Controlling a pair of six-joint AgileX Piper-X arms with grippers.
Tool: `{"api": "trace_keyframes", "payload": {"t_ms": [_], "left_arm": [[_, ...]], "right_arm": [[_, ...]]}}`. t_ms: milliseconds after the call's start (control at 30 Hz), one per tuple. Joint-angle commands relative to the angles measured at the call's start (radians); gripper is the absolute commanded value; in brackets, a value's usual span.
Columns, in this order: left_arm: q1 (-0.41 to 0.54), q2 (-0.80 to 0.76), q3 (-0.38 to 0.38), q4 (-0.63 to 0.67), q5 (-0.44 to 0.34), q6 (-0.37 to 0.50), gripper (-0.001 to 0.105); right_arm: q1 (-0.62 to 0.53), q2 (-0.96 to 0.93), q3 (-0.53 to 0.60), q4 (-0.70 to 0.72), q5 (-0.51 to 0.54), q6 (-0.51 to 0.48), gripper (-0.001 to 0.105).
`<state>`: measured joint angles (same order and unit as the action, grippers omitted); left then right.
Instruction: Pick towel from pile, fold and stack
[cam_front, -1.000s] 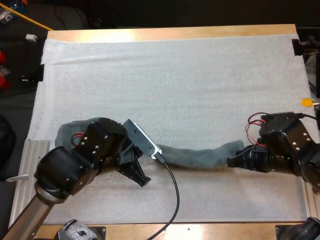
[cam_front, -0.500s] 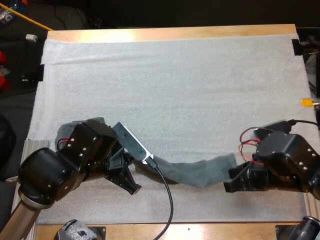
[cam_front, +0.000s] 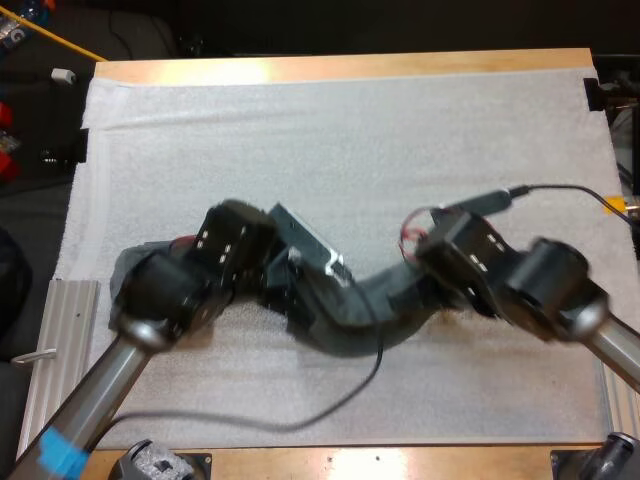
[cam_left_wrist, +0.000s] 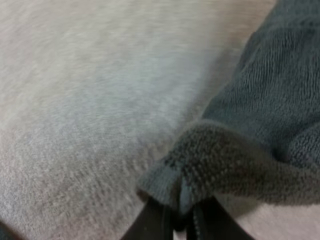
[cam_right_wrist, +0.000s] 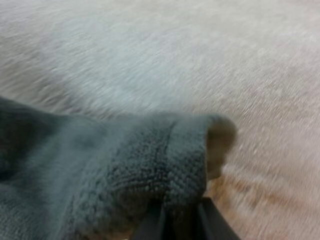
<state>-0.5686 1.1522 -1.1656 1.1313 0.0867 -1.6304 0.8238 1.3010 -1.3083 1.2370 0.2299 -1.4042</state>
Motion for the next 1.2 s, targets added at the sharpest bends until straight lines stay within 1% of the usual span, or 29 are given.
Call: {"api": "trace_keyframes", "payload": {"t_ms": [0,100,267,367,500,533,667,733,933,1167], "left_arm": [[0.018,0.021,0.000,-0.026,-0.004,-0.002,0.000],[0.077,0.086,0.000,-0.070,0.031,0.004,0.000],[0.145,0.194,0.000,-0.176,0.129,0.016,0.000],[0.173,0.253,0.000,-0.219,0.135,0.016,0.000],[0.204,0.314,0.000,-0.254,0.135,0.016,0.000],[0.226,0.343,0.000,-0.273,0.135,0.014,0.000],[0.255,0.366,0.000,-0.312,0.135,0.013,0.000],[0.272,0.366,0.000,-0.347,0.135,0.008,0.000],[0.309,0.366,0.000,-0.434,0.135,-0.030,0.000],[0.316,0.366,0.000,-0.495,0.133,-0.030,0.000]], "right_arm": [[-0.029,0.022,-0.007,-0.026,0.000,-0.021,0.000],[-0.103,0.101,-0.007,-0.074,-0.043,-0.040,0.000],[-0.207,0.208,-0.007,-0.131,-0.125,-0.043,0.000],[-0.257,0.260,-0.007,-0.157,-0.174,-0.032,0.000],[-0.302,0.309,-0.007,-0.182,-0.176,-0.023,0.000],[-0.326,0.335,-0.007,-0.210,-0.176,-0.006,0.000],[-0.344,0.344,-0.007,-0.268,-0.185,0.000,0.000],[-0.343,0.344,-0.007,-0.322,-0.184,0.033,0.000],[-0.343,0.344,-0.007,-0.473,-0.211,0.089,0.000],[-0.343,0.377,-0.007,-0.524,-0.193,0.161,0.000]]}}
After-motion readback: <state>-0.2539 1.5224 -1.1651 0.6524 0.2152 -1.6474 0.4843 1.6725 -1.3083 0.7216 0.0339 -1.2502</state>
